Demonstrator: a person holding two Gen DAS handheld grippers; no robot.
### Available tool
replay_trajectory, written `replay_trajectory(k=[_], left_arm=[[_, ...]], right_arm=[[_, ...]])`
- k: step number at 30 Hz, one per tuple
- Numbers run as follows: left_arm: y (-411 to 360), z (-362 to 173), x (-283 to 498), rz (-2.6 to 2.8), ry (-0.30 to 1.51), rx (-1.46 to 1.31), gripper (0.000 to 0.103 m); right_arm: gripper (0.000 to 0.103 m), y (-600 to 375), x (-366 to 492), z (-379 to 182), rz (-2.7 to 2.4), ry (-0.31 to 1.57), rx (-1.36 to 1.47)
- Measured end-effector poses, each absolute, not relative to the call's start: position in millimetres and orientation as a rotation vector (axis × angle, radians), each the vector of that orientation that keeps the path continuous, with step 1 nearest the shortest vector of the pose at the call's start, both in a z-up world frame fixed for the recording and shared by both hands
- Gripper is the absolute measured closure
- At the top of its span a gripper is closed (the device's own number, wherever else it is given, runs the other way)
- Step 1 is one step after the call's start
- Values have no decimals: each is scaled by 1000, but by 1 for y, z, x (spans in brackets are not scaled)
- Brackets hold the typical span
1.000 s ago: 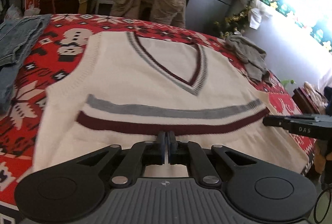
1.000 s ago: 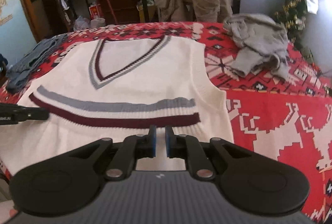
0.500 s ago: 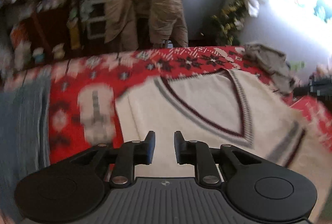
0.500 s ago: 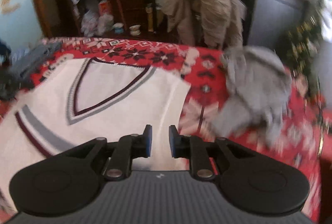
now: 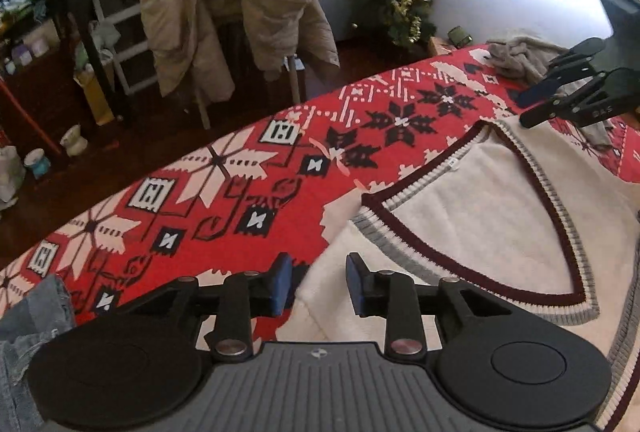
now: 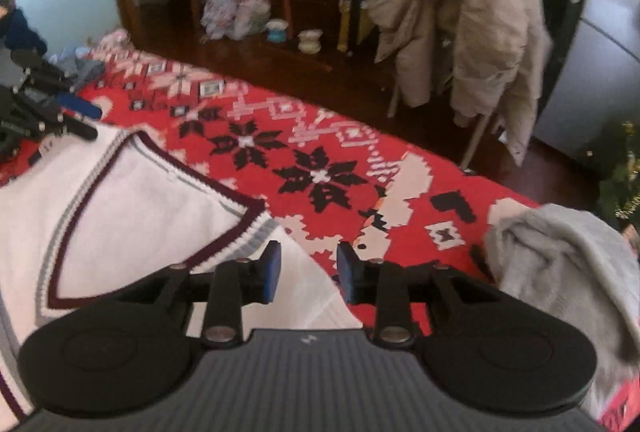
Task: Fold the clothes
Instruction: 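Move both grippers to the sweater's side edge and pinch it, then lift the pinched side edge with both grippers and fold it over the sweater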
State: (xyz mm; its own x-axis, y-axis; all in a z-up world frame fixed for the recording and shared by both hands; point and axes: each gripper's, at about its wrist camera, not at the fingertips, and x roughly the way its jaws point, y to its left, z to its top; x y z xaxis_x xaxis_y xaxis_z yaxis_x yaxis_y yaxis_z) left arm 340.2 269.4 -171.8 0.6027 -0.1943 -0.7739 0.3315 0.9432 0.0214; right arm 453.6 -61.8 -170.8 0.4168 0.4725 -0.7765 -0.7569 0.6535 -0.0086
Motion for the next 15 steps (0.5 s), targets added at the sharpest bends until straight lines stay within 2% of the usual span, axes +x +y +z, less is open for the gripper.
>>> replay_trajectory(k=[5, 8, 9, 10, 11, 15], left_arm=[[273, -176, 348, -337, 889, 144, 73], [276, -177, 352, -356, 896, 106, 79], [276, -177, 353, -366, 901, 97, 89], [273, -175, 353, -365, 898, 102, 94], [269, -172, 350, -351, 887, 118, 100], [256, -151, 333, -307, 827, 172, 100]], right_arm=[[72, -58, 466, -183, 854, 871, -432], [73, -59, 467, -183, 864, 882, -413], [82, -59, 467, -183, 871, 889, -401], [91, -59, 466, -183, 881, 893, -398], [95, -57, 462, -181, 884, 888, -412], [99, -49, 445, -172, 851, 827, -476]])
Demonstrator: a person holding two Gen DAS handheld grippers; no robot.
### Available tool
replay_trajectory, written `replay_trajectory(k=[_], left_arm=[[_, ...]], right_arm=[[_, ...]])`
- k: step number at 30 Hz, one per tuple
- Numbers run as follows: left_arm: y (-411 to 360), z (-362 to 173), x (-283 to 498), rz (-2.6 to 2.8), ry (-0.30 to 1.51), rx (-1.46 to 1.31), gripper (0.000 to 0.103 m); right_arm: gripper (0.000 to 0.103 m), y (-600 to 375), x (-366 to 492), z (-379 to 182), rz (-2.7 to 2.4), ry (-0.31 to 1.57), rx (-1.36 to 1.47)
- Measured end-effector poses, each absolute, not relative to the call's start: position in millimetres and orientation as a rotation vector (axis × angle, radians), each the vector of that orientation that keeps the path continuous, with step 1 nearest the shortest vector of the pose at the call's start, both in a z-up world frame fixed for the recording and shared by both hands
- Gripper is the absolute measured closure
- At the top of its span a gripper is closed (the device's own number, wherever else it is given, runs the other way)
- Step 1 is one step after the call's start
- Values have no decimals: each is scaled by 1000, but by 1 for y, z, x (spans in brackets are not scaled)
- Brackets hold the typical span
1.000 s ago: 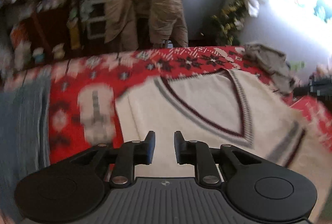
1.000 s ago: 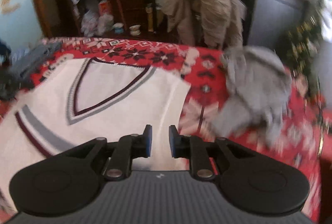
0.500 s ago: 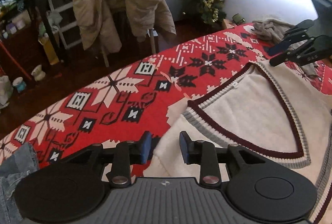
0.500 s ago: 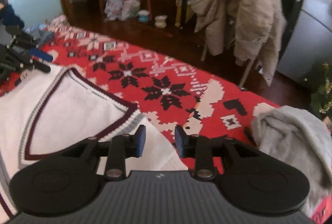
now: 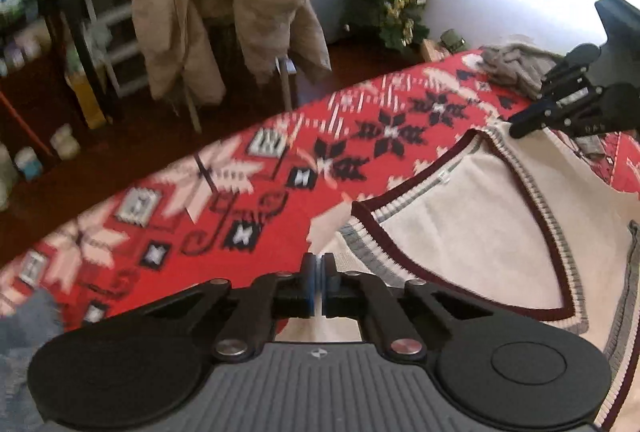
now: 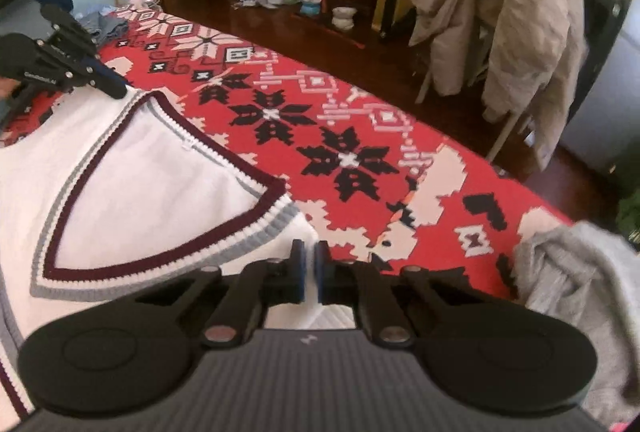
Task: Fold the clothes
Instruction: 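Lift the pinched side edge with both grippers and fold it over the sweater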
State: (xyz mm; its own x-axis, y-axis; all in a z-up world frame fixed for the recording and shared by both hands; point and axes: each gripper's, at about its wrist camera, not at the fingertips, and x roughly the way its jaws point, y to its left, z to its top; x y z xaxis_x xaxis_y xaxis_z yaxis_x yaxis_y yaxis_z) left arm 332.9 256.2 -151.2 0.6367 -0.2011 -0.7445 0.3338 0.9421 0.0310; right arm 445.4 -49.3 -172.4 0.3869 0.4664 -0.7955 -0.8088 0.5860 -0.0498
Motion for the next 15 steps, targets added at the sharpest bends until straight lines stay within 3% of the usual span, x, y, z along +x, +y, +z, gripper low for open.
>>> replay_trajectory(k=[6, 15], left_arm=[[251, -92, 275, -272, 667, 193, 100], [217, -35, 125, -331, 507, 282, 100]], right_arm=[[99, -64, 398, -116, 807, 686, -443], [101, -103, 246, -30, 797, 489, -504]])
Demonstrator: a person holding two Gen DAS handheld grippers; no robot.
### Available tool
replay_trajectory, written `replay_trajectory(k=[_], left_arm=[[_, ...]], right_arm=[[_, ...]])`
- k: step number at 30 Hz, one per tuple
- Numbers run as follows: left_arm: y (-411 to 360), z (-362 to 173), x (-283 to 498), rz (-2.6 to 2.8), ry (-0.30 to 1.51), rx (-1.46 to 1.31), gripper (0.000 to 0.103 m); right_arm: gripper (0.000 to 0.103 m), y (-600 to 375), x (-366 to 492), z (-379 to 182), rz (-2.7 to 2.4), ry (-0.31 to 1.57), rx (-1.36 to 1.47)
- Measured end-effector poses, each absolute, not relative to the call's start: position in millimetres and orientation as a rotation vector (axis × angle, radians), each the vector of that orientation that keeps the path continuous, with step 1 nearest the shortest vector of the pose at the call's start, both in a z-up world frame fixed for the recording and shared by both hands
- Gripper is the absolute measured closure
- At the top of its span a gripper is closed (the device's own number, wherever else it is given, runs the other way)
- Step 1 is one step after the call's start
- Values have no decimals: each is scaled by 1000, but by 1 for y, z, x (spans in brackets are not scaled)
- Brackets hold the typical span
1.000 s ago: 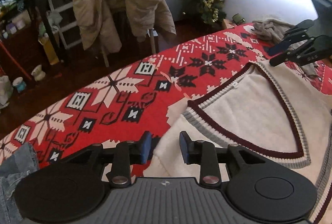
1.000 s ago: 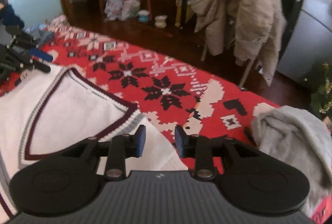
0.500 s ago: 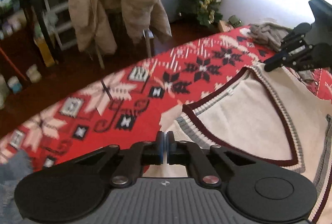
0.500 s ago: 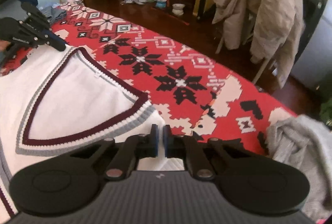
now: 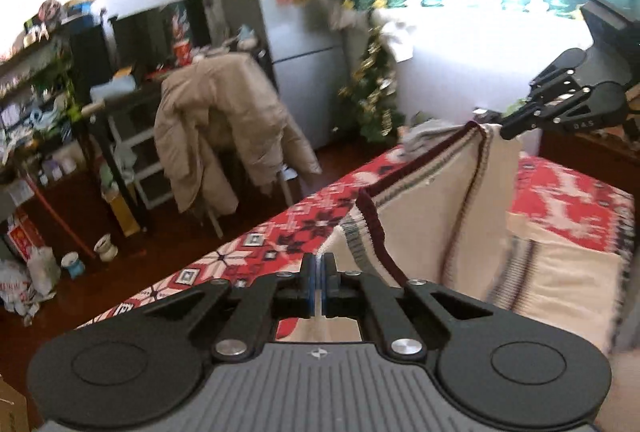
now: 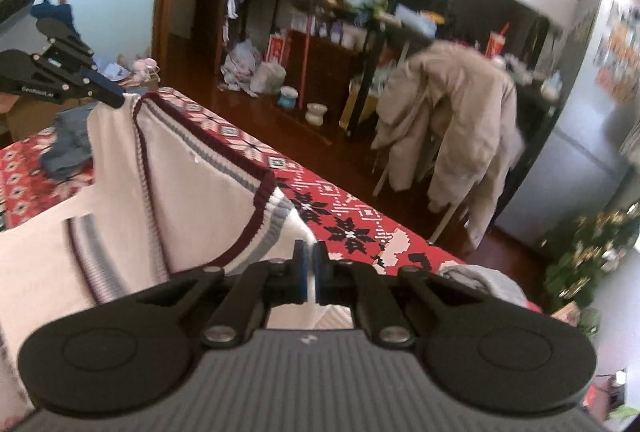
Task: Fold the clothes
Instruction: 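Lift the pinched side edge with both grippers and fold it over the sweater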
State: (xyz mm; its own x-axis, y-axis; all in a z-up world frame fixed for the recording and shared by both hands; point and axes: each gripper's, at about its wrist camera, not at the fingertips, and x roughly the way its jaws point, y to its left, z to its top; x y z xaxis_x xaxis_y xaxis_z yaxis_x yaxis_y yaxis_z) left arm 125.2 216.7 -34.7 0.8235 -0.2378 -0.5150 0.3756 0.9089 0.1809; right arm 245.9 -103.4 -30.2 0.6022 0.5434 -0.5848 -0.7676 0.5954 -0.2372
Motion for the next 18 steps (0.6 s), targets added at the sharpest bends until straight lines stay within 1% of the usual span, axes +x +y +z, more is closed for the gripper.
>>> replay_trajectory(k=[4, 7, 13, 16, 18], left_arm=[[199, -48, 58, -370, 507, 322, 100], [184, -71, 18, -401, 542, 338, 100], [160, -134, -22, -441, 646, 390, 100], [159, -161, -24, -426, 701, 409, 100], [160, -172, -25, -409, 727, 408, 98]], right_arm=[[101, -121, 172, -25, 808, 455, -548], [101, -133, 124, -41, 817, 470, -561], [101, -145, 51, -109, 837, 568, -589], [101, -148, 33, -143, 835, 617, -589], [100, -151, 26, -163, 827, 653, -580]])
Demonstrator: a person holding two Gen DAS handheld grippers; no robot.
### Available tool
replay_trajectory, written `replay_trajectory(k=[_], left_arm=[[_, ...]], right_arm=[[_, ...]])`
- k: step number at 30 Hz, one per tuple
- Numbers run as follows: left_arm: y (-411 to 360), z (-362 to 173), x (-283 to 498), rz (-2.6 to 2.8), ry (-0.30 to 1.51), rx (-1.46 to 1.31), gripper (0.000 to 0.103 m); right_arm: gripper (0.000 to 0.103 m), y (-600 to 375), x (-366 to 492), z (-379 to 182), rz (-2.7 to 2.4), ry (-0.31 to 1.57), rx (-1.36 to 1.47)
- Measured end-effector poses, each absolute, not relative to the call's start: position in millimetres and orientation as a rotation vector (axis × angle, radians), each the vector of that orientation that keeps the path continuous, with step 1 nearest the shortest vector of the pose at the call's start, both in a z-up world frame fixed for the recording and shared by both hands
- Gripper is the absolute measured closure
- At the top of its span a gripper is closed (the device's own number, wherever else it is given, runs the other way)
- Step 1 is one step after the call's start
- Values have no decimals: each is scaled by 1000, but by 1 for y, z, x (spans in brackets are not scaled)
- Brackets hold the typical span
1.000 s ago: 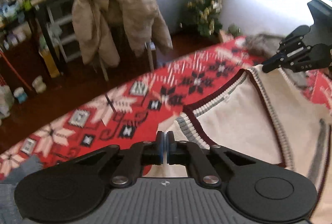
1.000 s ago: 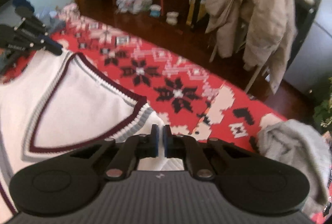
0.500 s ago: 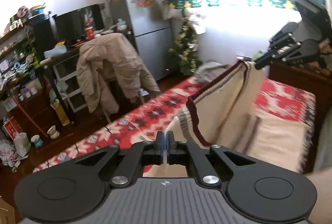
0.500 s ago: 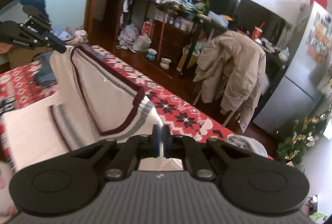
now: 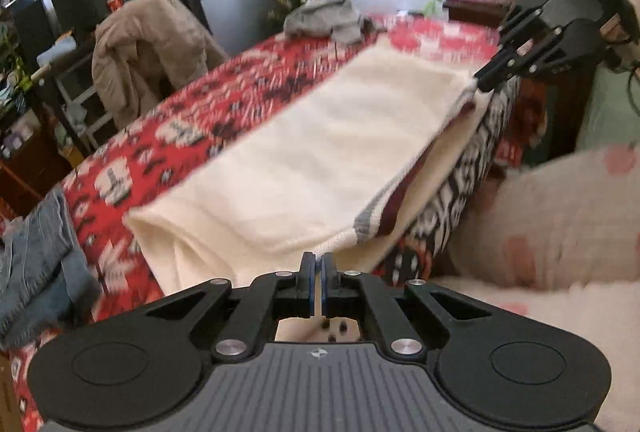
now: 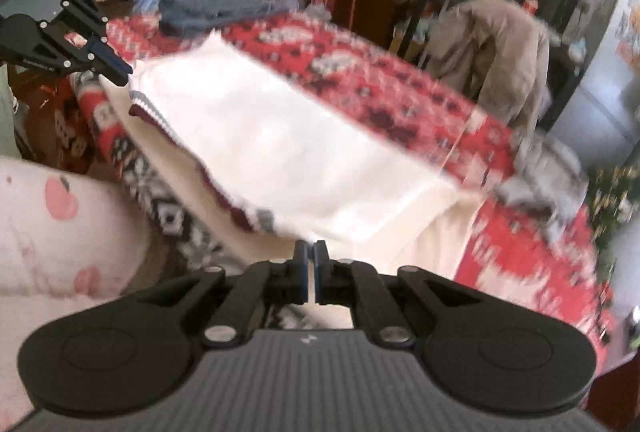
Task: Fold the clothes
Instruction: 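Lift the pinched side edge with both grippers and fold it over the sweater, then lower the folded edge onto the sweater and open both grippers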
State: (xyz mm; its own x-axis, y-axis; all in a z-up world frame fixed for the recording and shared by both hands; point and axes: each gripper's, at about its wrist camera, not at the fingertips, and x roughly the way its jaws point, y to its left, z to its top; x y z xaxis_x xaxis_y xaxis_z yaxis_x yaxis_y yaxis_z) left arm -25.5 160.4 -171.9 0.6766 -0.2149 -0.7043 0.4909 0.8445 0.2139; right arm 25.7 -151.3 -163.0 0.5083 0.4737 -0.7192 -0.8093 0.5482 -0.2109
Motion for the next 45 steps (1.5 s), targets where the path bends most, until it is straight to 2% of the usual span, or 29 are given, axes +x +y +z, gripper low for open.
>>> replay_trajectory(k=[2, 4, 10, 14, 18, 27, 33, 37, 38, 39, 40, 45], left_arm=[[165, -176, -26, -393, 749, 383, 94], [172, -174, -27, -374, 761, 341, 93], [203, -154, -14, -261, 748, 198, 92], [227, -143, 12, -153, 728, 140, 87], [247, -145, 40, -67, 734, 119, 75], [266, -174, 110, -39, 831, 47, 73], [280, -180, 134, -75, 843, -36, 71], [281, -180, 136, -105, 843, -47, 75], [282, -180, 135, -119, 840, -60, 88], [282, -180, 134, -134, 838, -76, 97], [280, -179, 133, -135, 830, -77, 97], [279, -172, 130, -95, 767, -62, 97]], right_arm=[[100, -156, 31, -176, 815, 683, -559], [100, -163, 35, -181, 807, 704, -523], [98, -192, 56, -154, 749, 703, -376], [96, -206, 91, -140, 663, 693, -292], [92, -211, 132, -139, 598, 701, -254], [80, -213, 207, -167, 515, 769, -186], [79, -203, 244, -184, 543, 797, -184], [78, -197, 263, -188, 598, 803, -153], [78, -196, 267, -188, 609, 808, -144], [86, -196, 269, -189, 620, 814, -131], [95, -195, 270, -190, 631, 817, -115], [97, -196, 259, -186, 569, 736, -87]])
